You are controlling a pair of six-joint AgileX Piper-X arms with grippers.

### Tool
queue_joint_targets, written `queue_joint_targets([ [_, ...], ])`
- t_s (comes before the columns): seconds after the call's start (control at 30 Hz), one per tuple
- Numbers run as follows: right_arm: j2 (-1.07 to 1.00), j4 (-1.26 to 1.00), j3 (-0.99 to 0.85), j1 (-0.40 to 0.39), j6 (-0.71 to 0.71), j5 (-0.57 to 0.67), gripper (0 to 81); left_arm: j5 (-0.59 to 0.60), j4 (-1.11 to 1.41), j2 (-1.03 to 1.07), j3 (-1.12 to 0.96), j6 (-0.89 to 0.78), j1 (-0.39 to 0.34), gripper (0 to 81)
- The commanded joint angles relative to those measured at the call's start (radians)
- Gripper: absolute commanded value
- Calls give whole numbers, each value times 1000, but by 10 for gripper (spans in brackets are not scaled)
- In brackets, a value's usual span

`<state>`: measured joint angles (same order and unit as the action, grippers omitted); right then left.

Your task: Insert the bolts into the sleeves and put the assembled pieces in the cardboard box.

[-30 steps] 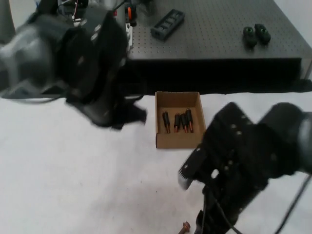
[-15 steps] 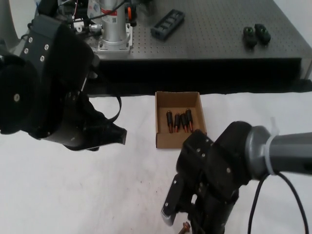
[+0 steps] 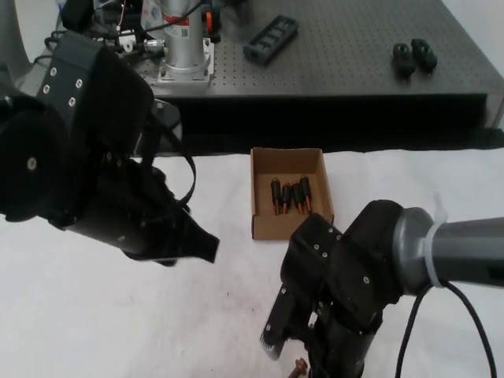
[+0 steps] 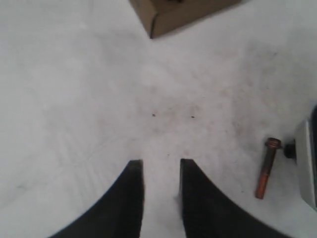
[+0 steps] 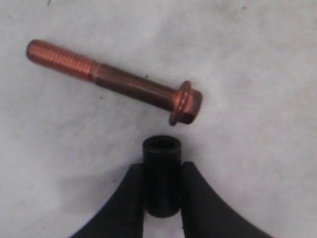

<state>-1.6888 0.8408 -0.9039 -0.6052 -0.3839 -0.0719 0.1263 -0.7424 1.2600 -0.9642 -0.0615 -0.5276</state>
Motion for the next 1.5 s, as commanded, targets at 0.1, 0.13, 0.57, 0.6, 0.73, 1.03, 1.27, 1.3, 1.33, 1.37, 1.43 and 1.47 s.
queue_joint_targets([
  [0.1, 168, -31, 36, 106, 112, 17, 51, 88, 41, 144, -6, 109, -108, 251],
  [0.13, 218, -29, 55, 131, 133, 25, 51, 88, 41, 170, -12, 125, -128, 273],
  [0.57, 824, 74, 244, 370, 278, 53, 51, 42, 39, 515, -219, 200, -341, 358],
  [0.6, 844, 81, 243, 379, 279, 53, 51, 21, 38, 536, -229, 211, -352, 358],
  [0.73, 908, 84, 243, 410, 278, 52, 51, -19, 25, 593, -247, 226, -376, 358],
  [1.03, 926, 124, 243, 434, 278, 52, 51, -21, 39, 652, -246, 217, -384, 347],
  [1.27, 926, 126, 243, 434, 282, 52, 51, -26, 34, 658, -258, 164, -384, 2],
  [1.3, 926, 126, 243, 434, 294, 56, 51, -26, 31, 658, -266, 147, -384, 3],
  [1.33, 926, 126, 243, 434, 303, 72, 51, -29, 28, 652, -279, 124, -384, 3],
  [1.37, 926, 126, 243, 434, 303, 102, 51, -31, 28, 637, -289, 104, -384, 3],
  [1.43, 929, 126, 243, 434, 329, 169, 51, -60, 43, 577, -298, 74, -370, 3],
  [1.47, 939, 126, 247, 434, 338, 202, 51, -73, 55, 534, -298, 45, -357, 3],
])
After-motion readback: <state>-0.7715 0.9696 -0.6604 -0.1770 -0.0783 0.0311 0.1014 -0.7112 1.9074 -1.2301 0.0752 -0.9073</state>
